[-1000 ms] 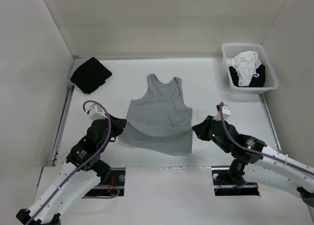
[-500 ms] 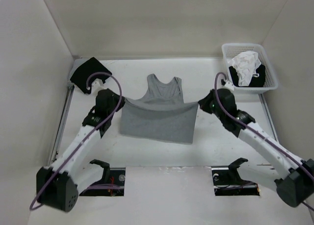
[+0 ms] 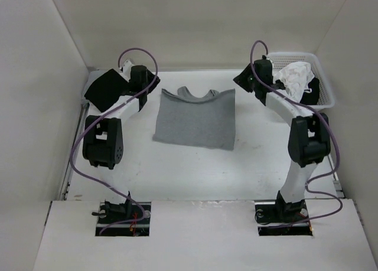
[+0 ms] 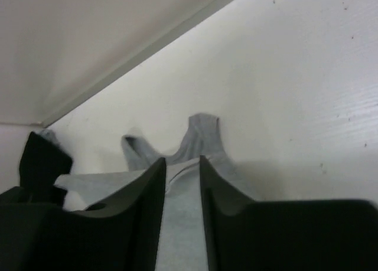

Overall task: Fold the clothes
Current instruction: Fold the tank top

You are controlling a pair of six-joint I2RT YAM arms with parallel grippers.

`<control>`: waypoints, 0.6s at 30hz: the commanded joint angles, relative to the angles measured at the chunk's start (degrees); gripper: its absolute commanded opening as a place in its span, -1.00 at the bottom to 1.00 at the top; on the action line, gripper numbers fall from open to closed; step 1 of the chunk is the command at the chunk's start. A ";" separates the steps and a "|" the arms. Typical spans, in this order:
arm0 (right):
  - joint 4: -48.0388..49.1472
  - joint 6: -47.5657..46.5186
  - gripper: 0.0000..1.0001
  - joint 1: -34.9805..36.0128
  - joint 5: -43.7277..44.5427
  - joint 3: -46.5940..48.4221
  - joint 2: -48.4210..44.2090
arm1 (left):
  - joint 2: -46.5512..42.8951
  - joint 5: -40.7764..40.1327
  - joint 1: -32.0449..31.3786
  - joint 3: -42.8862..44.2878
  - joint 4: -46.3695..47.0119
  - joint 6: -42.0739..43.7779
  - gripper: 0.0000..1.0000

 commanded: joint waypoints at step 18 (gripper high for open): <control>17.26 6.49 -0.83 16.68 9.13 -57.74 -40.14 | -33.65 8.70 -0.70 -55.30 12.70 -4.52 -0.21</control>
